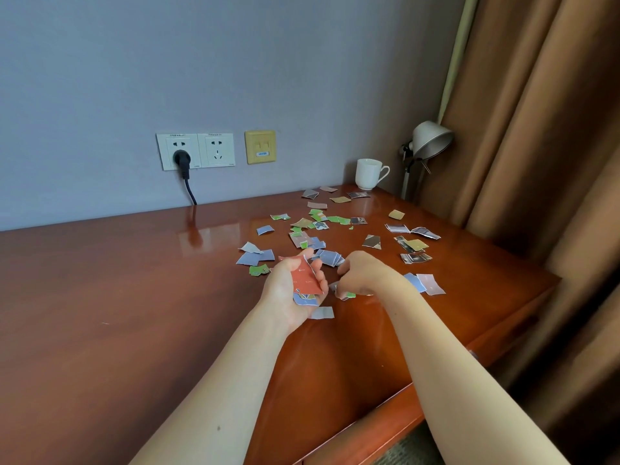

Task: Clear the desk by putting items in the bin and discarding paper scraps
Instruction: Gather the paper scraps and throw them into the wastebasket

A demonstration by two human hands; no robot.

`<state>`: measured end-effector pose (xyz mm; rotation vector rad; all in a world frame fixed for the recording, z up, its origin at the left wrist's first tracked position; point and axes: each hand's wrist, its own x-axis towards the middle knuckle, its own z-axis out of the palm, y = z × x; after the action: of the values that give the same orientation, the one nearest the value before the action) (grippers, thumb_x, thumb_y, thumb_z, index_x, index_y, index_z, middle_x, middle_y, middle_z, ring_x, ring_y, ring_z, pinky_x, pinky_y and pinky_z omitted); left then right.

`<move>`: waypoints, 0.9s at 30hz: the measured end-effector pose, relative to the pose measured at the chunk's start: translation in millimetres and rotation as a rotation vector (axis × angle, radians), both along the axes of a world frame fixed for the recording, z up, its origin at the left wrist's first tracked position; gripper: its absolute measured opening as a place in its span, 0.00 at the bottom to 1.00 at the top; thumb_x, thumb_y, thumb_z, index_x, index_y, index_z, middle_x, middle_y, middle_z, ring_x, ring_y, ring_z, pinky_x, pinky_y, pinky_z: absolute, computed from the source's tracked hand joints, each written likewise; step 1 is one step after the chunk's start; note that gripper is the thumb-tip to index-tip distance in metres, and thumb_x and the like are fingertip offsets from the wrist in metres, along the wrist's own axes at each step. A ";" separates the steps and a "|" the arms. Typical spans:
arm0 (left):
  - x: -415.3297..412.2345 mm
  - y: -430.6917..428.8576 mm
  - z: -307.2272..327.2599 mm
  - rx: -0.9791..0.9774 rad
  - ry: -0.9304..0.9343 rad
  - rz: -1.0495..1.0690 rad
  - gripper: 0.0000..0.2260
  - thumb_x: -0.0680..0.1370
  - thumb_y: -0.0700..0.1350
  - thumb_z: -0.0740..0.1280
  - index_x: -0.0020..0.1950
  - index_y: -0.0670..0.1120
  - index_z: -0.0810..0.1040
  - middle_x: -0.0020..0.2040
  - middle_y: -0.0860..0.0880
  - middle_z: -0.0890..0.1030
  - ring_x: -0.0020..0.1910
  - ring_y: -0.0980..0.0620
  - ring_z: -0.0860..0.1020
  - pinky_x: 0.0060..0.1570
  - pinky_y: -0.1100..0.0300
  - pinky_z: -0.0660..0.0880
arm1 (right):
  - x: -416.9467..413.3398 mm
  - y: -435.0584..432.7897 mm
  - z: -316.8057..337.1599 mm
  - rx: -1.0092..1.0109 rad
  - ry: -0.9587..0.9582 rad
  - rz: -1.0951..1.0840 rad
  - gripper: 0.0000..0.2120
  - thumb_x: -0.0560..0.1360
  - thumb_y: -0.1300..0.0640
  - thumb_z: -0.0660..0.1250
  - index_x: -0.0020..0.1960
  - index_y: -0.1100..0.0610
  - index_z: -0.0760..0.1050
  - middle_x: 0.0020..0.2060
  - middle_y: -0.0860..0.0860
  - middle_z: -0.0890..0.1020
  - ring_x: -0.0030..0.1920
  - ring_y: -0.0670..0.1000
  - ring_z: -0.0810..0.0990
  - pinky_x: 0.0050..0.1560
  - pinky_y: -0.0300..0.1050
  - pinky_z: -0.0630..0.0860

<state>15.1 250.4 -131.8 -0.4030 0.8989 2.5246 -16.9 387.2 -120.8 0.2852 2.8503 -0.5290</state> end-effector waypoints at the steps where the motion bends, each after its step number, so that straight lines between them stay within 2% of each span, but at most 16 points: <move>1: 0.6 -0.7 0.6 0.008 0.000 -0.003 0.12 0.81 0.42 0.60 0.62 0.45 0.78 0.40 0.44 0.80 0.34 0.52 0.75 0.40 0.59 0.74 | -0.4 1.0 1.4 0.007 -0.009 0.004 0.27 0.70 0.57 0.75 0.67 0.58 0.73 0.58 0.55 0.78 0.57 0.55 0.77 0.54 0.44 0.78; 3: 0.9 -1.1 0.8 0.010 0.008 -0.016 0.13 0.81 0.42 0.59 0.62 0.45 0.78 0.38 0.45 0.80 0.33 0.53 0.73 0.38 0.60 0.73 | -0.4 3.1 4.1 0.029 -0.021 0.014 0.28 0.69 0.54 0.76 0.67 0.57 0.73 0.60 0.55 0.77 0.60 0.55 0.75 0.59 0.48 0.78; 5: 1.6 -0.5 0.2 0.013 0.016 -0.029 0.13 0.80 0.42 0.59 0.61 0.45 0.78 0.35 0.45 0.81 0.32 0.53 0.73 0.37 0.60 0.72 | -0.2 4.6 5.6 0.041 -0.034 0.031 0.28 0.70 0.52 0.75 0.67 0.57 0.73 0.59 0.55 0.77 0.60 0.55 0.75 0.59 0.48 0.78; 8: 2.2 1.0 -0.5 0.004 0.020 -0.035 0.12 0.80 0.43 0.60 0.60 0.45 0.78 0.35 0.45 0.81 0.32 0.53 0.73 0.37 0.60 0.71 | 2.7 3.9 7.8 0.043 -0.053 0.036 0.25 0.72 0.49 0.73 0.66 0.57 0.74 0.57 0.55 0.78 0.56 0.54 0.78 0.48 0.41 0.78; 11: 1.8 1.8 0.3 -0.020 0.026 -0.037 0.11 0.80 0.42 0.60 0.59 0.45 0.79 0.37 0.45 0.79 0.31 0.53 0.72 0.35 0.61 0.69 | 5.4 3.4 8.8 0.034 -0.056 0.022 0.24 0.72 0.49 0.73 0.64 0.57 0.73 0.53 0.54 0.78 0.52 0.53 0.78 0.40 0.38 0.74; 16: -0.8 -0.2 -0.2 -0.072 0.064 -0.055 0.11 0.80 0.42 0.61 0.59 0.45 0.78 0.35 0.47 0.76 0.28 0.54 0.69 0.29 0.63 0.66 | 14.4 3.2 6.2 -0.011 0.044 0.053 0.15 0.73 0.54 0.73 0.57 0.58 0.76 0.49 0.54 0.77 0.49 0.52 0.76 0.37 0.37 0.71; 19: -2.7 -1.8 -0.6 -0.252 0.130 -0.109 0.09 0.80 0.42 0.61 0.57 0.45 0.78 0.35 0.47 0.75 0.28 0.55 0.68 0.26 0.64 0.65 | 19.7 4.0 3.7 -0.186 0.098 0.041 0.10 0.73 0.59 0.72 0.54 0.56 0.81 0.47 0.52 0.78 0.48 0.50 0.76 0.38 0.38 0.71; 22: -3.4 -2.0 2.0 -0.538 0.244 -0.182 0.09 0.80 0.42 0.62 0.58 0.45 0.78 0.35 0.48 0.73 0.27 0.55 0.67 0.24 0.65 0.62 | 27.2 3.7 1.4 -0.417 0.121 -0.056 0.05 0.76 0.61 0.68 0.50 0.53 0.79 0.42 0.53 0.79 0.38 0.48 0.76 0.31 0.36 0.70; 24: -4.1 -3.3 4.8 -0.636 0.305 -0.189 0.10 0.80 0.43 0.63 0.59 0.44 0.78 0.35 0.48 0.72 0.27 0.56 0.66 0.23 0.65 0.62 | 34.4 2.9 1.3 -0.590 0.140 -0.160 0.05 0.78 0.61 0.65 0.52 0.55 0.77 0.43 0.54 0.80 0.35 0.47 0.78 0.30 0.36 0.72; 27: -4.3 -6.7 9.3 -0.767 0.354 -0.172 0.11 0.79 0.44 0.65 0.59 0.43 0.79 0.35 0.48 0.72 0.26 0.56 0.66 0.23 0.65 0.62 | 46.1 0.2 3.7 -0.893 0.062 -0.271 0.09 0.78 0.64 0.60 0.57 0.57 0.75 0.43 0.56 0.80 0.34 0.49 0.81 0.30 0.37 0.75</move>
<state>10.8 243.7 -122.5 -0.0810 1.9461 2.0369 29.2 387.4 -117.1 0.4742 2.3201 -1.7741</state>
